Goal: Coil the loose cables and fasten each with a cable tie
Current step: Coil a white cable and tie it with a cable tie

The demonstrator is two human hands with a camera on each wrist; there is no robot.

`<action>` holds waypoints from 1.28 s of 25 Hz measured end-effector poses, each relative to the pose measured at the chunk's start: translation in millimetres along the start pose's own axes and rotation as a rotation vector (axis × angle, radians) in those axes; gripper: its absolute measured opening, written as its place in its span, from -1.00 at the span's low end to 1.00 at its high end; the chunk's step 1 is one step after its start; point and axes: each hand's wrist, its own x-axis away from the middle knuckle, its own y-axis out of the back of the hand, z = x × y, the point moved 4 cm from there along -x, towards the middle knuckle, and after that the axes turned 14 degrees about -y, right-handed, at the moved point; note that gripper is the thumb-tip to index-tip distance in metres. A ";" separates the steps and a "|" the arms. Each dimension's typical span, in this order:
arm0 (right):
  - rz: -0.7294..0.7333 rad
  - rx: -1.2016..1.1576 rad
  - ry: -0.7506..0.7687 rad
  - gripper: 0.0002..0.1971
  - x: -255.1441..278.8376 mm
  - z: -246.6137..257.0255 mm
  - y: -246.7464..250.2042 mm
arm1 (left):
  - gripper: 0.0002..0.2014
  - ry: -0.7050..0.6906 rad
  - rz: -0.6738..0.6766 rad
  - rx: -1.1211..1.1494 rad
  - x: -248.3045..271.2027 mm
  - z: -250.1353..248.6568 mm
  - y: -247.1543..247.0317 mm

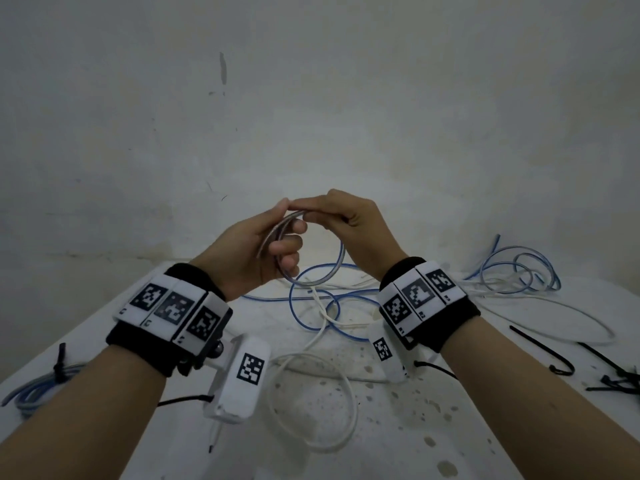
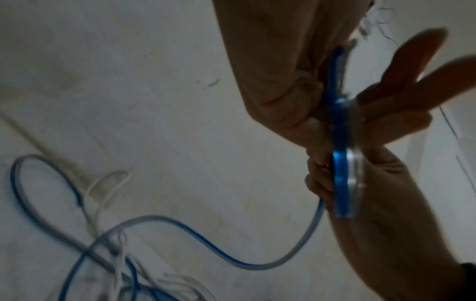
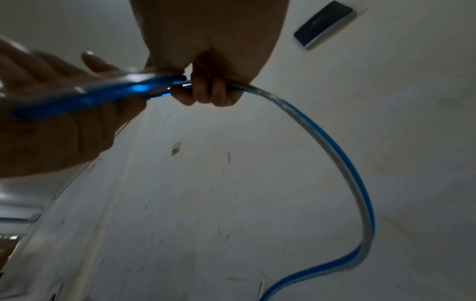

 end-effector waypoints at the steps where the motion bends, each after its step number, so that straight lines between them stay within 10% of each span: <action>1: 0.000 0.001 -0.004 -0.70 0.0 -0.7 -2.0 | -0.60 0.006 0.010 0.091 -0.6 1.3 -0.8; 8: 0.054 0.103 -0.138 -0.76 -21.6 -3.4 36.1 | -0.74 -0.026 0.169 -0.008 0.1 11.9 -7.5; 11: 0.003 0.110 -0.181 -0.73 -27.2 -24.7 64.3 | -0.68 -0.154 0.273 0.502 -0.5 -5.4 11.9; 15: 0.057 0.236 -0.299 -0.68 -4.7 -74.1 65.9 | -0.82 -0.465 0.013 0.648 -11.9 -55.1 44.9; 23: 0.380 0.970 -0.198 -0.79 28.6 -52.9 -2.8 | -0.63 -0.631 -0.334 0.176 -34.7 -49.5 35.4; 32: 0.490 0.228 -0.336 -0.79 30.2 2.3 -13.4 | -0.72 -0.479 -0.086 -0.754 -23.7 39.2 30.0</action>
